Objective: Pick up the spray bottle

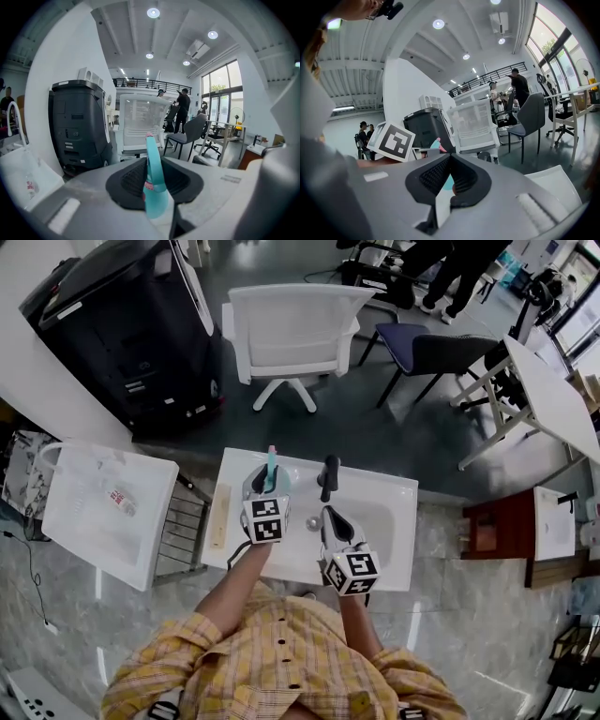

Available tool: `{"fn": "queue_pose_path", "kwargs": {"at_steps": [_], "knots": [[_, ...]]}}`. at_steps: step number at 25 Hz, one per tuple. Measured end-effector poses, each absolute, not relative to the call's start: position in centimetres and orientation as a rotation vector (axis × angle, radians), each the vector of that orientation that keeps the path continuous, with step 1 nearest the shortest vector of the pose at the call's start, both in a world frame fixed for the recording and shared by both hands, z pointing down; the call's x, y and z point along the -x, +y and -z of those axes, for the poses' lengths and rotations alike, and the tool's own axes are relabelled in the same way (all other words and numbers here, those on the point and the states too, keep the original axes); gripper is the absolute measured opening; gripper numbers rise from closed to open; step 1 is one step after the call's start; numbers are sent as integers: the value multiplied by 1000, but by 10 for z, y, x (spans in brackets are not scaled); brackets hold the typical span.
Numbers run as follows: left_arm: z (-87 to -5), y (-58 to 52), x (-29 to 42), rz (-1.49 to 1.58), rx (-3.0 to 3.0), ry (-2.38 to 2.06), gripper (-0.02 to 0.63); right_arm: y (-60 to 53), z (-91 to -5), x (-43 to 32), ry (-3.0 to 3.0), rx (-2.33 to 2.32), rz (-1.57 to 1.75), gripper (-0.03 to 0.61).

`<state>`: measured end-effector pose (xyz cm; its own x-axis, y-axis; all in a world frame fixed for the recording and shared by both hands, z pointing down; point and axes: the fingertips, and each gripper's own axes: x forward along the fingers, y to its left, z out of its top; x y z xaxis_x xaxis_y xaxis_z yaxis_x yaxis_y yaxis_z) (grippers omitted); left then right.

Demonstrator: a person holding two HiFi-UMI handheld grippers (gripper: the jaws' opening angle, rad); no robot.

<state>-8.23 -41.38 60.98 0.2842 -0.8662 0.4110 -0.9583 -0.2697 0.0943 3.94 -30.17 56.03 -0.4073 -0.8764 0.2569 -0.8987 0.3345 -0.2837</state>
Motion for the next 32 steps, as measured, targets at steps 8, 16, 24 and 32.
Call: {"fn": "queue_pose_path", "kwargs": {"at_steps": [8, 16, 24, 32], "knots": [[-584, -387, 85, -344, -2299, -1665, 81, -287, -539, -41, -2577, -1663, -544, 2], [-558, -353, 83, -284, -2353, -1655, 81, -269, -525, -52, -2563, -1715, -486, 2], [-535, -330, 85, -241, -2397, -1660, 81, -261, -509, -56, -2570, -1745, -448, 2], [-517, -311, 81, -209, -2444, -1653, 81, -254, -501, -59, -2576, -1760, -424, 2]]}}
